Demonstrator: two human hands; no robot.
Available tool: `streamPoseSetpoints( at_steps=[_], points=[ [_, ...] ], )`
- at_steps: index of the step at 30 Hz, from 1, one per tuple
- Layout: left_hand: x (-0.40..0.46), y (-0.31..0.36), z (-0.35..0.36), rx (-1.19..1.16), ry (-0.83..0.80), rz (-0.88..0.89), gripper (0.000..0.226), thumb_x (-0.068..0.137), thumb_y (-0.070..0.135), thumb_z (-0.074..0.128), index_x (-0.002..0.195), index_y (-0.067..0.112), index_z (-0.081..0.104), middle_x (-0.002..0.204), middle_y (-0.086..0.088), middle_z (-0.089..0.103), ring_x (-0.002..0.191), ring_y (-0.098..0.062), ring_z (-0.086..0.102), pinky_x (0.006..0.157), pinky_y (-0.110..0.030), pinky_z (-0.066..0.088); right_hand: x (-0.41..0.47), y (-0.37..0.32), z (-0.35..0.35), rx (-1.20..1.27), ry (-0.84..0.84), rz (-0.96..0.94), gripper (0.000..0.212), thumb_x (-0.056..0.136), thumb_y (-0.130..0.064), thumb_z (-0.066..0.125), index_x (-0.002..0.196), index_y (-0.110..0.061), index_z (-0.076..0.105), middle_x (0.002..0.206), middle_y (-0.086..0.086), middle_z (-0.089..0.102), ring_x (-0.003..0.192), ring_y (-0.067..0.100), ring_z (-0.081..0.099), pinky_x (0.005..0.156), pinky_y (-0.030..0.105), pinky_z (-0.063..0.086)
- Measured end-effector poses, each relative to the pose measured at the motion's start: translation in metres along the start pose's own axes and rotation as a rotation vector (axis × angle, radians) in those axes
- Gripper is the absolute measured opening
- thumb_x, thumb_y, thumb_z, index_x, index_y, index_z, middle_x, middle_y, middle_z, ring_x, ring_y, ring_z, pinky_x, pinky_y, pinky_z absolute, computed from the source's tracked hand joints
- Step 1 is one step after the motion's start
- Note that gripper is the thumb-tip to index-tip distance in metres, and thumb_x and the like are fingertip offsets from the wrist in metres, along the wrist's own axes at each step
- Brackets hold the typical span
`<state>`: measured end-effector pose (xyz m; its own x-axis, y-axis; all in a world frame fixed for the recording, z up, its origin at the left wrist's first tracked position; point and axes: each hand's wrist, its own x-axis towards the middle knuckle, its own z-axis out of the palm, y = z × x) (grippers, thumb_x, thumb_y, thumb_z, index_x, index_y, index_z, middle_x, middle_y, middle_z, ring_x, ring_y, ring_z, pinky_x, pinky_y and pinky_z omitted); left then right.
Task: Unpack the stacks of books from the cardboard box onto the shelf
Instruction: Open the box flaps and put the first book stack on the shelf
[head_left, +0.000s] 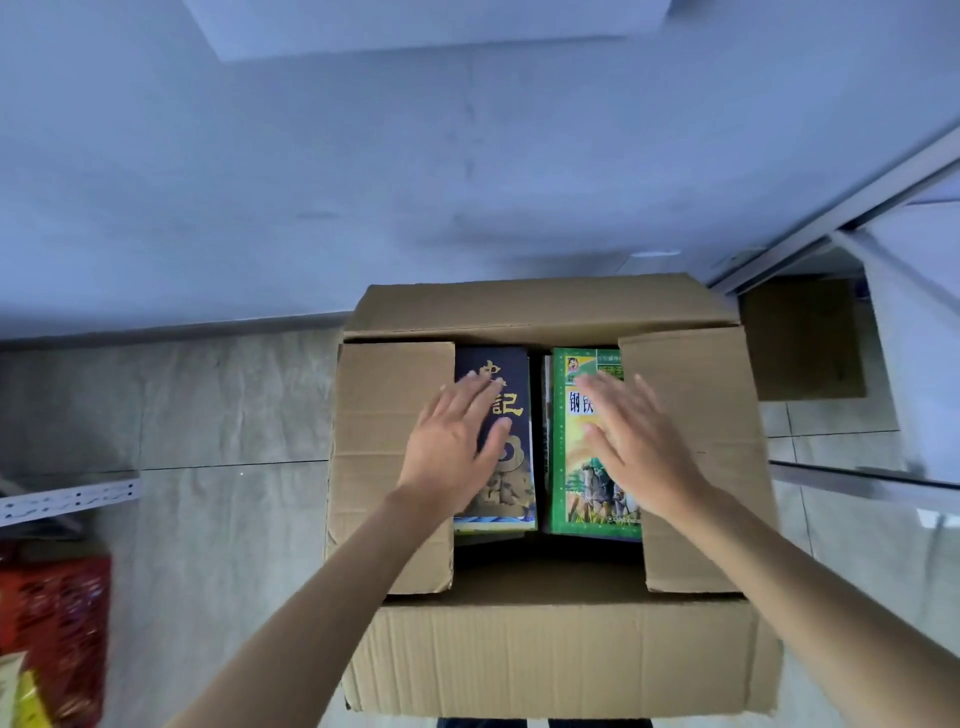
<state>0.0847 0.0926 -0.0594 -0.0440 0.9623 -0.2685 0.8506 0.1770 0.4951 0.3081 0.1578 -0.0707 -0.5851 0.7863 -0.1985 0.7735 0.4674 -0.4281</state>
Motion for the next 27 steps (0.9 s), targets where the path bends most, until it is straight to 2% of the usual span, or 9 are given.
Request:
streamPoseSetpoints(
  at_steps=[2,5,9,11,14,17,20,23,27],
  points=[
    [-0.013,0.006,0.008,0.230,-0.124,0.075,0.052,0.099,0.043,0.026,0.139,0.020,0.051,0.137,-0.002,0.060,0.137,-0.016,0.043,0.118,-0.036,0.019,-0.016,-0.005,-0.002,-0.154,-0.192,-0.063,0.055,0.098,-0.037,0.035,0.147,-0.012,0.033,0.128,0.001,0.064,0.121,0.018,0.059,0.119,0.047,0.020],
    [-0.031,-0.009,-0.007,0.576,-0.332,0.163,0.053,0.103,0.043,0.018,0.132,0.021,0.056,0.135,0.000,0.060,0.142,-0.016,0.034,0.122,-0.042,0.007,-0.032,0.000,-0.022,-0.406,-0.410,-0.074,0.054,0.101,-0.044,0.024,0.148,-0.019,0.032,0.129,-0.002,0.064,0.128,0.016,0.051,0.121,0.048,0.012],
    [-0.056,-0.012,-0.047,0.765,-0.222,0.293,0.057,0.098,0.040,0.025,0.098,0.012,0.075,0.103,-0.008,0.073,0.125,-0.024,0.056,0.119,-0.051,0.019,-0.049,-0.001,-0.065,-0.540,-0.121,-0.050,0.052,0.095,-0.044,0.033,0.124,-0.012,0.062,0.091,0.004,0.076,0.102,0.024,0.066,0.114,0.056,0.021],
    [-0.071,-0.017,-0.065,0.766,-0.074,0.225,0.055,0.096,0.042,0.030,0.095,0.008,0.074,0.095,-0.012,0.073,0.119,-0.029,0.059,0.117,-0.052,0.021,-0.066,0.007,-0.085,-0.596,0.013,0.076,0.053,0.096,-0.048,0.034,0.118,-0.010,0.064,0.082,0.007,0.074,0.092,0.026,0.068,0.115,0.057,0.013],
    [-0.088,-0.038,-0.086,0.771,0.027,-0.059,0.053,0.095,0.043,0.034,0.113,0.007,0.068,0.097,-0.015,0.071,0.110,-0.033,0.061,0.118,-0.053,0.016,-0.090,0.035,-0.106,-0.560,-0.042,0.401,0.062,0.098,-0.049,0.023,0.126,-0.006,0.057,0.109,0.016,0.071,0.113,0.030,0.061,0.114,0.059,0.004],
    [-0.097,-0.065,-0.078,0.684,-0.036,-0.390,0.056,0.097,0.046,0.036,0.139,0.011,0.050,0.116,-0.012,0.068,0.121,-0.030,0.056,0.118,-0.054,0.012,-0.106,0.068,-0.094,-0.412,-0.223,0.666,0.071,0.095,-0.055,0.025,0.146,-0.006,0.032,0.152,0.016,0.038,0.144,0.029,0.028,0.115,0.057,0.004],
    [-0.099,-0.084,-0.039,0.206,-0.069,-0.584,0.066,0.100,0.045,0.034,0.155,0.015,0.014,0.152,-0.013,0.039,0.136,-0.033,0.041,0.113,-0.051,0.028,-0.113,0.078,-0.059,0.157,-0.208,0.811,0.073,0.097,-0.052,0.033,0.153,-0.008,0.016,0.160,0.015,0.021,0.147,0.030,0.019,0.118,0.050,0.015],
    [-0.096,-0.079,0.000,-0.184,-0.003,-0.716,0.073,0.099,0.049,0.036,0.155,0.023,-0.003,0.162,-0.009,0.018,0.141,-0.035,0.034,0.108,-0.050,0.035,-0.100,0.064,-0.026,0.603,-0.050,1.000,0.071,0.097,-0.054,0.033,0.151,-0.011,0.019,0.157,0.013,0.028,0.142,0.033,0.030,0.111,0.047,0.027],
    [-0.087,-0.073,0.012,-0.274,0.187,-0.806,0.068,0.100,0.049,0.033,0.155,0.022,0.006,0.160,-0.009,0.023,0.143,-0.032,0.030,0.112,-0.049,0.028,-0.083,0.061,-0.013,0.663,0.134,1.138,0.057,0.098,-0.049,0.033,0.133,-0.005,0.041,0.130,0.019,0.051,0.123,0.037,0.048,0.085,0.038,0.034]
  ],
)
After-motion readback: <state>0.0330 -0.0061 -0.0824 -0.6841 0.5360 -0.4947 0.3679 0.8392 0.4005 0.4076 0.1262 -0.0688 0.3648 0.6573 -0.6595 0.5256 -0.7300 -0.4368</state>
